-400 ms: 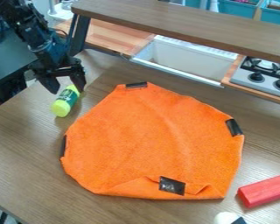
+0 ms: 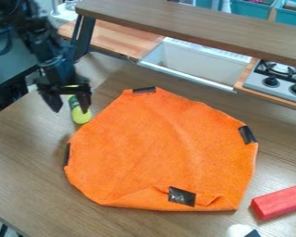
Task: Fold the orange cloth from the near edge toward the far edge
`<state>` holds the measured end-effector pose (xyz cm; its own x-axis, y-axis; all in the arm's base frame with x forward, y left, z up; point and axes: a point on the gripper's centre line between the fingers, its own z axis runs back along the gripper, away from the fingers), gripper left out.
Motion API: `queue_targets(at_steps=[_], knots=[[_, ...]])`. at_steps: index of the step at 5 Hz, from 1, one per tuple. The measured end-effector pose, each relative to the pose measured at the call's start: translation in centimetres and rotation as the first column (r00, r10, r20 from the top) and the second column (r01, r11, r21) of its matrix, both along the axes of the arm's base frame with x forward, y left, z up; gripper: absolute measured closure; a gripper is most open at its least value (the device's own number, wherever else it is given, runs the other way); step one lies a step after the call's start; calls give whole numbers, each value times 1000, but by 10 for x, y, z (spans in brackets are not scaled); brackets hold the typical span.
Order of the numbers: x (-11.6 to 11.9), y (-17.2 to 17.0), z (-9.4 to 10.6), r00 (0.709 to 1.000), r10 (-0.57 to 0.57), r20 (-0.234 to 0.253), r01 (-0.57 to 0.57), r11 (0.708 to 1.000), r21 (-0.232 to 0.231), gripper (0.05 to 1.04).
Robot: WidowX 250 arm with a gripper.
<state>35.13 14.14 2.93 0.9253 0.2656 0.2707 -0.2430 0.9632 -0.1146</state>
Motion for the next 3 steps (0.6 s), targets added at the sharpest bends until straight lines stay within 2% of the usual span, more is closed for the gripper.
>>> queue_targets(at_steps=[1, 2, 3], knots=[[5, -34, 18, 987, -160, 9, 159, 986, 55, 83], [-1, -45, 26, 976, -217, 14, 215, 973, 87, 83], [2, -75, 27, 925, -379, -1, 378, 922, 83, 83]])
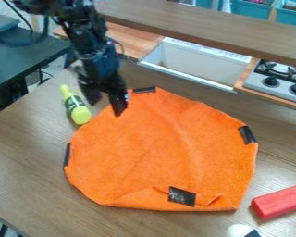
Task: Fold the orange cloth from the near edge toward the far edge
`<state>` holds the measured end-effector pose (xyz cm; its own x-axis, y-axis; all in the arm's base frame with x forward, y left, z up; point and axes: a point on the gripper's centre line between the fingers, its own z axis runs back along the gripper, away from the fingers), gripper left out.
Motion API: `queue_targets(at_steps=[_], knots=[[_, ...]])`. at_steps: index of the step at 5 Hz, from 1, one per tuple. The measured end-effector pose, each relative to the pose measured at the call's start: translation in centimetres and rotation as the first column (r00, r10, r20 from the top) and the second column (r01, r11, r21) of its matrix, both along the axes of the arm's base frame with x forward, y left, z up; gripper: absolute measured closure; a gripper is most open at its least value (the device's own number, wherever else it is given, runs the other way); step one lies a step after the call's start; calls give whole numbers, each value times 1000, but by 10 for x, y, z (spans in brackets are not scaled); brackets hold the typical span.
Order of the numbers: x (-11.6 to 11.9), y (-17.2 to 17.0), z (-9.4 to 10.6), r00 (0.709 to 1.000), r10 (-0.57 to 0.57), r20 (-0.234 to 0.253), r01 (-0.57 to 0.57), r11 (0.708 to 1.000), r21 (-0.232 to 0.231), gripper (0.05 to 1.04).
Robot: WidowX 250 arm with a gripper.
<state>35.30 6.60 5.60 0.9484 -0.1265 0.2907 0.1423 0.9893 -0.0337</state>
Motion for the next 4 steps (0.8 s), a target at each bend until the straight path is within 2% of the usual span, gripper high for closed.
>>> queue_targets(at_steps=[1, 2, 3, 4], knots=[[6, -28, -9, 969, -240, -56, 237, 969, -64, 83], [21, -49, -19, 880, -472, -56, 454, 869, -198, 83], [31, -61, -26, 739, -668, -87, 635, 734, -239, 83], [24, -81, -31, 546, -830, -110, 809, 557, -186, 83]])
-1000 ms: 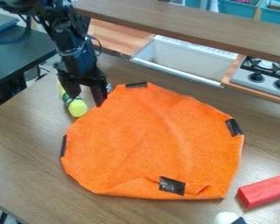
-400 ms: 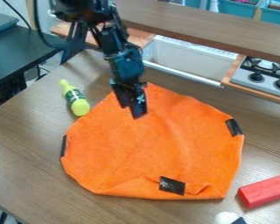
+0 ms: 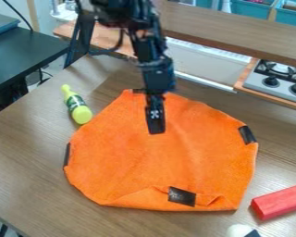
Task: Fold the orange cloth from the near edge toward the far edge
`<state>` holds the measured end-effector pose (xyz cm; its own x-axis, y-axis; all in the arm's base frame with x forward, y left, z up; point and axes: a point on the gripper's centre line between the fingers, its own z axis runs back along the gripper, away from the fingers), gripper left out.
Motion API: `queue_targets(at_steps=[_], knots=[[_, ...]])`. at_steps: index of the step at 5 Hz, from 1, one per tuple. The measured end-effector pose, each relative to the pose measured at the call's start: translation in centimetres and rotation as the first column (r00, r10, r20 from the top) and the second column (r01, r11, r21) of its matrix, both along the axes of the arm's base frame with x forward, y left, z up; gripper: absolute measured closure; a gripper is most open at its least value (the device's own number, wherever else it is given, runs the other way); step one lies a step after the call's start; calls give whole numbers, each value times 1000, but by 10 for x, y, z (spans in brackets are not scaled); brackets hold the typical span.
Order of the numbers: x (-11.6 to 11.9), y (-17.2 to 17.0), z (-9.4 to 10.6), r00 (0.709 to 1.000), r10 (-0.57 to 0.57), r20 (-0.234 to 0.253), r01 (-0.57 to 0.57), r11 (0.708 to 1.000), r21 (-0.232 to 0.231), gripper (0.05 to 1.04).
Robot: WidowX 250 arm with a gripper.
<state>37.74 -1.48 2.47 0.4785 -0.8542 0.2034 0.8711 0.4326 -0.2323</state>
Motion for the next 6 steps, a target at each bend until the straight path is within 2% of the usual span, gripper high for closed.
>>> queue_targets(at_steps=[1, 2, 3, 4, 5, 6], knots=[[-14, -21, 5, 979, -196, 46, 196, 981, 9, 83], [-22, -46, 7, 955, -283, 87, 280, 959, 42, 83], [-32, -67, 0, 944, -301, 131, 294, 953, 72, 83], [-47, -86, -6, 951, -232, 203, 210, 969, 127, 83], [-54, -89, -4, 953, -196, 232, 161, 974, 160, 83], [-65, -93, -8, 951, -200, 237, 159, 970, 182, 83]])
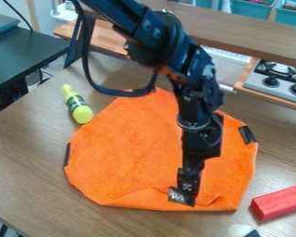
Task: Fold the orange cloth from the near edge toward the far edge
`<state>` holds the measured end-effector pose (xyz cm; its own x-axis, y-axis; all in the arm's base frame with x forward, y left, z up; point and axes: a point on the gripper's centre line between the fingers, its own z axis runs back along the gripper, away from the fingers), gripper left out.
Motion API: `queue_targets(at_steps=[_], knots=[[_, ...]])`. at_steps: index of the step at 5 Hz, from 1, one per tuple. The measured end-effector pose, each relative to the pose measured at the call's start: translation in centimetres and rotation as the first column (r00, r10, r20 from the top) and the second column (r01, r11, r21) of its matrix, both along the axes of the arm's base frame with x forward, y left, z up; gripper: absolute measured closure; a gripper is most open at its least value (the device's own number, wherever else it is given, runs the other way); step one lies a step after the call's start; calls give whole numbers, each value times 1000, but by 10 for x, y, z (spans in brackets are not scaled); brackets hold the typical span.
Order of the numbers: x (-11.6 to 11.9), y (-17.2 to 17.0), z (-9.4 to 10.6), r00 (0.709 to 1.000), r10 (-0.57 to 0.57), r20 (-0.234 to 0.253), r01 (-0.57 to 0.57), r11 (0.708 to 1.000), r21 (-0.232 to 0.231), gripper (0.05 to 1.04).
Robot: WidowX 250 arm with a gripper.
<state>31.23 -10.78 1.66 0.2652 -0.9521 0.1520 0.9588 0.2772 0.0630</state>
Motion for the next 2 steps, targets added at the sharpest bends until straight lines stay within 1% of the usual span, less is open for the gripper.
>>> queue_targets(at_steps=[2], knots=[[-7, 2, -5, 1000, -9, -11, 9, 1000, 20, 83]])
